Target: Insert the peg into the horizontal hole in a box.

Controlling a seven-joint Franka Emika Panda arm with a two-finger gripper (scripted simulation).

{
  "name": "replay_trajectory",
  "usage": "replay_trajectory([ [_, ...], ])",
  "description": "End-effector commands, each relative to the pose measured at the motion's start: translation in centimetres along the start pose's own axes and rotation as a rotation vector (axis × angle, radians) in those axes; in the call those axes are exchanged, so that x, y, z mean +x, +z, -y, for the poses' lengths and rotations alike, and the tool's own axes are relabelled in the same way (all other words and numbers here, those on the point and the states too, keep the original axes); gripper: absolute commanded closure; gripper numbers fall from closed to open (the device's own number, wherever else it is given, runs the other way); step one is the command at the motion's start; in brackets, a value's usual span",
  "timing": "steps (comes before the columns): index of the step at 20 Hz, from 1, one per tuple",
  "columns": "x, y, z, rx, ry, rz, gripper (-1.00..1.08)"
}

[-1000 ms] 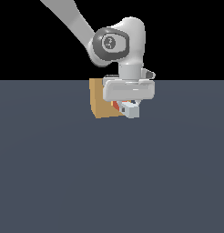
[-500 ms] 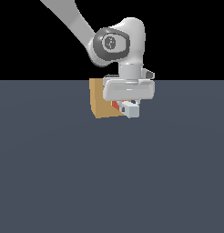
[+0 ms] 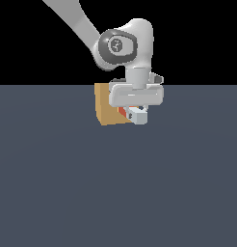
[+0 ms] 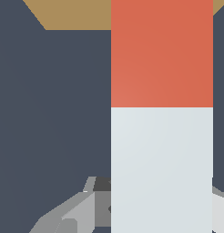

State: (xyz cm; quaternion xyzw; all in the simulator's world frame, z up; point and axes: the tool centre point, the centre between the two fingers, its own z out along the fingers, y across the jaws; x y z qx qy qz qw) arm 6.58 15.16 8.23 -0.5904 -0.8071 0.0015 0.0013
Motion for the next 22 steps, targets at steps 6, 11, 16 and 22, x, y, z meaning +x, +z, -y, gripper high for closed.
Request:
replay_trajectory([
  [6,2.8,-0.2,0.0,-0.004,-0.001,0.0,1.08],
  [11,7.3,-0.3,0.0,-0.006,-0.001,0.0,1.08],
  [16,10.3,-0.4,0.0,-0.007,-0.001,0.0,1.08],
  [22,11.0,-0.4,-0.2,-0.007,-0.001,0.0,1.08],
])
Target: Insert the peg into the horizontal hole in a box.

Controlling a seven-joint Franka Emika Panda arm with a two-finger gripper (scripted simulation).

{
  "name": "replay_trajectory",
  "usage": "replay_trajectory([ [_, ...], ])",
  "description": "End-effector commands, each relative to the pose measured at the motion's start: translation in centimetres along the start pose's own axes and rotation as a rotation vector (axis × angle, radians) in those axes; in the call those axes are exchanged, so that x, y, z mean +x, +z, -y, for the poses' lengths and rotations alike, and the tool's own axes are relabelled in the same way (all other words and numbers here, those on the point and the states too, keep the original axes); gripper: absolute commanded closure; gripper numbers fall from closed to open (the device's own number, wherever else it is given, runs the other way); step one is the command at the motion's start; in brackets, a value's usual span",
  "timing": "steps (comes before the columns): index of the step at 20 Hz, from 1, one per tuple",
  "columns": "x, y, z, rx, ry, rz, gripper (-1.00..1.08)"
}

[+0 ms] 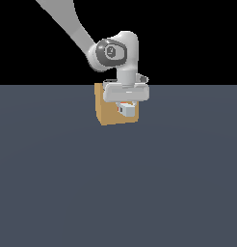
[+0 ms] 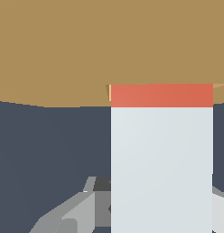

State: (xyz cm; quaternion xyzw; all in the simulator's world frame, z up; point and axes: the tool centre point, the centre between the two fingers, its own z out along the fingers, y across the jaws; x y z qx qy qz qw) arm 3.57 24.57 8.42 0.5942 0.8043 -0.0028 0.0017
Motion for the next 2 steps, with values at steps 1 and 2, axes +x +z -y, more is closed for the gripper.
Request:
replay_trajectory([
  [1,0.95,-0.22,-0.21,-0.006,-0.01,-0.006,1.08],
  [2,0.91,-0.22,-0.21,-0.006,-0.01,-0.006,1.08],
])
